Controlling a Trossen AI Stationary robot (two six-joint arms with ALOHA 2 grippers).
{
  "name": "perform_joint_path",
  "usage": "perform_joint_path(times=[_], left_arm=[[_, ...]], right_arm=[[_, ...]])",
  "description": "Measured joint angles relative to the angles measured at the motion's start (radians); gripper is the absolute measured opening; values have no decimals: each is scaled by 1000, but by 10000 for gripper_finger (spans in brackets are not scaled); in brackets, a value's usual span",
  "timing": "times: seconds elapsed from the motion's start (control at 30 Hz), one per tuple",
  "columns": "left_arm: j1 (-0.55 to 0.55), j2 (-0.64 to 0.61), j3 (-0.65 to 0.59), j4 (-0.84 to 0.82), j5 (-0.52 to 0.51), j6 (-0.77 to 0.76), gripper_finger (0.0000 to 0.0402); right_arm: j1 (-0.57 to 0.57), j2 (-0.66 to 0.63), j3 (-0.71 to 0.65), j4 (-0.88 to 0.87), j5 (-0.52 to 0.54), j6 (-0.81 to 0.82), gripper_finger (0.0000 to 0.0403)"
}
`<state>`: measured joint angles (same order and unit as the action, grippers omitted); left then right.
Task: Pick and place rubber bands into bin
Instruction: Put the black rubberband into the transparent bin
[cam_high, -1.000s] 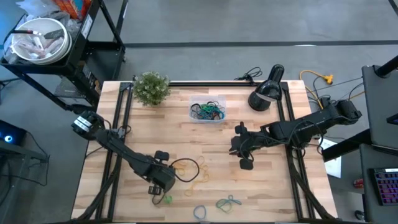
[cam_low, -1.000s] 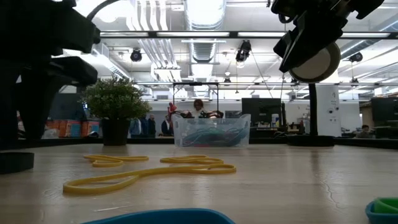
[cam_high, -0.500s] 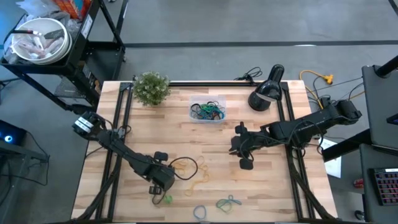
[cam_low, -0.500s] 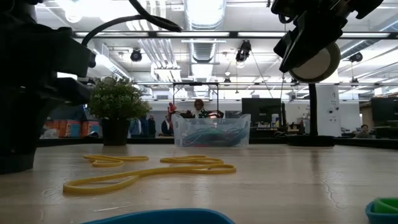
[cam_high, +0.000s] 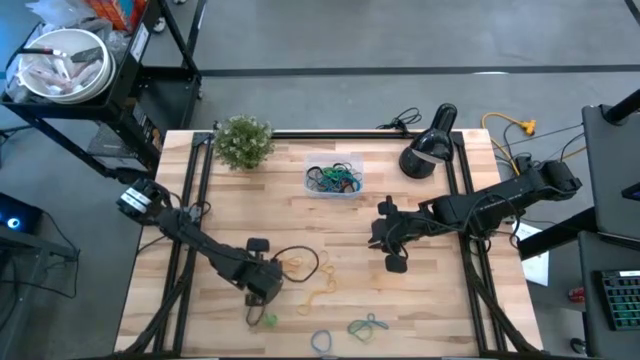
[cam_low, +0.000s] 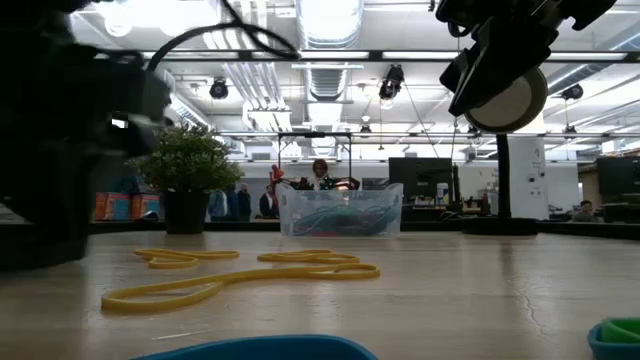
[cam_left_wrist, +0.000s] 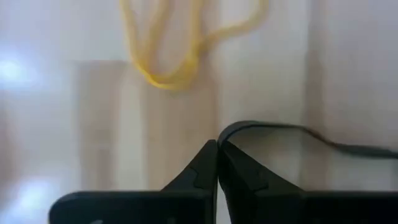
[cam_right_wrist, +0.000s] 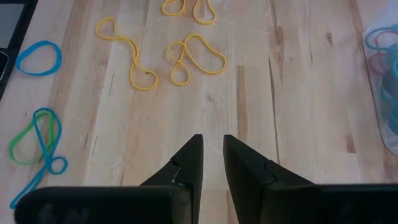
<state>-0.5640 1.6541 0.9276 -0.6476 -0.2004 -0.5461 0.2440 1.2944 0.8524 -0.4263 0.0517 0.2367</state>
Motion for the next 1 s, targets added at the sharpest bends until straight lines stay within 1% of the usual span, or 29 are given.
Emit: perform_joint_path(times=[0.3, 0.53, 0.67, 0.8, 1.0], left_arm=[[18, -20, 126, -156, -186, 11, 0], [45, -86, 167, -237, -295, 12, 0], [70, -143, 183, -271, -357, 16, 0], [98, -207, 201, -271, -422, 65, 0], [164, -269, 252, -269, -570, 139, 0]], right_arm=[[0, 0, 0, 0, 1, -1, 59], [0, 0, 0, 3, 2, -1, 59], [0, 0, 0, 13, 2, -1, 59], [0, 0, 0, 21, 3, -1, 59], [0, 0, 0, 25, 5, -1, 59]])
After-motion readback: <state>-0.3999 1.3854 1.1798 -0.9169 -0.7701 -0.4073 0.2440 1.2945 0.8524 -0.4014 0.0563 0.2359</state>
